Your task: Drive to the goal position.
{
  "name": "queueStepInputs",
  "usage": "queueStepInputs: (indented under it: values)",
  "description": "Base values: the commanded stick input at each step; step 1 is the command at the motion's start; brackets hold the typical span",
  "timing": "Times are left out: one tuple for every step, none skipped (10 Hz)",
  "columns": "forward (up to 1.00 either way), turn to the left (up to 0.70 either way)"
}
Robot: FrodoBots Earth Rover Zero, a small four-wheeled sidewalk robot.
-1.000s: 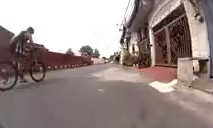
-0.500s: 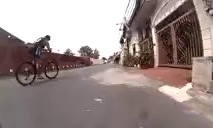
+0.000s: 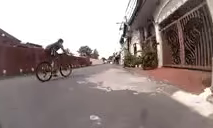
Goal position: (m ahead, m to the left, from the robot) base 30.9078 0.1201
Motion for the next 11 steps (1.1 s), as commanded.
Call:
queueStepInputs:
  values:
    - [1.0, 0.0]
    - [1.0, 0.0]
    - [1.0, 0.0]
    - [1.0, 0.0]
    - [1.0, 0.0]
    - [1.0, 0.0]
    - [1.0, 0.0]
    - [1.0, 0.0]
    - [1.0, 0.0]
    - [1.0, 0.0]
    - [1.0, 0.0]
